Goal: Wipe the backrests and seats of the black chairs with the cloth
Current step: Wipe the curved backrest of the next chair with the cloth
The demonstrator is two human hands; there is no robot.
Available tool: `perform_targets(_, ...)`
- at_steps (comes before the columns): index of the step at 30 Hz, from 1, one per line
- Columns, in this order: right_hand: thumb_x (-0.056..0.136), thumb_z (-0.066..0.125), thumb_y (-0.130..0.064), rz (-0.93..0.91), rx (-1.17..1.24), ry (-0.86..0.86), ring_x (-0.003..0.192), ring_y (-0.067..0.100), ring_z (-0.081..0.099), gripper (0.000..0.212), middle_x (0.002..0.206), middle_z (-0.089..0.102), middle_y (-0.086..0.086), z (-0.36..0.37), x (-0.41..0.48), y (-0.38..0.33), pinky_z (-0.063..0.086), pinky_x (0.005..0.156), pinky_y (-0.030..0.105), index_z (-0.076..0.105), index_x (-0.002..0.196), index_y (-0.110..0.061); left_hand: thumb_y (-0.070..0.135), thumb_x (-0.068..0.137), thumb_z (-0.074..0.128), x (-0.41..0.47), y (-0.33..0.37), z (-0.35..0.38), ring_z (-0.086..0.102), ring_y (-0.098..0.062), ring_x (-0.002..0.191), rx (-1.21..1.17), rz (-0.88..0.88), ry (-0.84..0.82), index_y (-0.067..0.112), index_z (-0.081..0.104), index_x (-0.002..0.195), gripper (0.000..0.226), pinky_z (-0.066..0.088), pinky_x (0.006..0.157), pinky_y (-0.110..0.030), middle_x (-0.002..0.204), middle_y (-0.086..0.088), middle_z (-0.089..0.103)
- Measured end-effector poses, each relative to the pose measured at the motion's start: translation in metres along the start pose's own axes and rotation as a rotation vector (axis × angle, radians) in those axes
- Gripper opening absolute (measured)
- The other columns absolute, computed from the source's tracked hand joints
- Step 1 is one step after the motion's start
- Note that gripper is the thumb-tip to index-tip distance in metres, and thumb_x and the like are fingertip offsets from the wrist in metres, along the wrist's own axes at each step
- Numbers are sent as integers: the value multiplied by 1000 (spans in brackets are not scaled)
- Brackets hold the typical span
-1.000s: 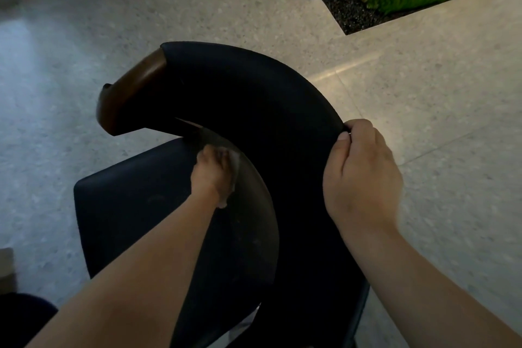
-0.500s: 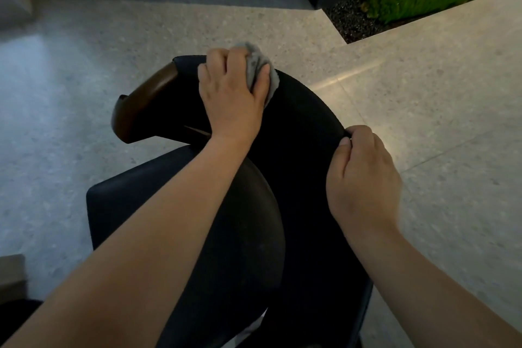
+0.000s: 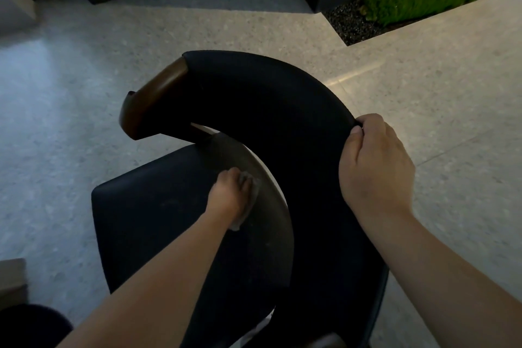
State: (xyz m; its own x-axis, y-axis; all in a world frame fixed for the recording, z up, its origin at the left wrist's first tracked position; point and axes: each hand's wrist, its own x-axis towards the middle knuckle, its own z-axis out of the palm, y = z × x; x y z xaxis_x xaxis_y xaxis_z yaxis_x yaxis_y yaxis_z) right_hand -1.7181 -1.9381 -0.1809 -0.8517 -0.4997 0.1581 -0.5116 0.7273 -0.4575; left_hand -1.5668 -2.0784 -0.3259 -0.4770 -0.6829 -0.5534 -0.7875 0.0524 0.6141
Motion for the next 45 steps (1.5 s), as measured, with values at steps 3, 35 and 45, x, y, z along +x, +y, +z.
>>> perform_targets(3,101,40,-19,-22,7,4,84,19,46,25,99,59,5,-1,-3,0,34,69,33,55,116,-8,34,99,51,-14,-7,-9,51,-7,86,52,162,80,17,51,116,24,43,74,-24,116,-2,46)
perform_targets(35,90,66,-17,-402,208,66,123,18,47,46,138,43,15,120,20,-147,36,102,17,55,134,-9,21,94,60,-16,-35,-212,53,-2,111,27,383,271,29,54,129,36,46,86,-17,129,8,52)
perform_targets(45,86,67,-11,-435,21,-175,105,29,59,38,126,51,13,198,-2,-134,53,89,39,61,123,-9,20,96,58,26,-47,-227,36,-13,136,181,461,179,23,26,154,66,35,113,-34,154,6,28)
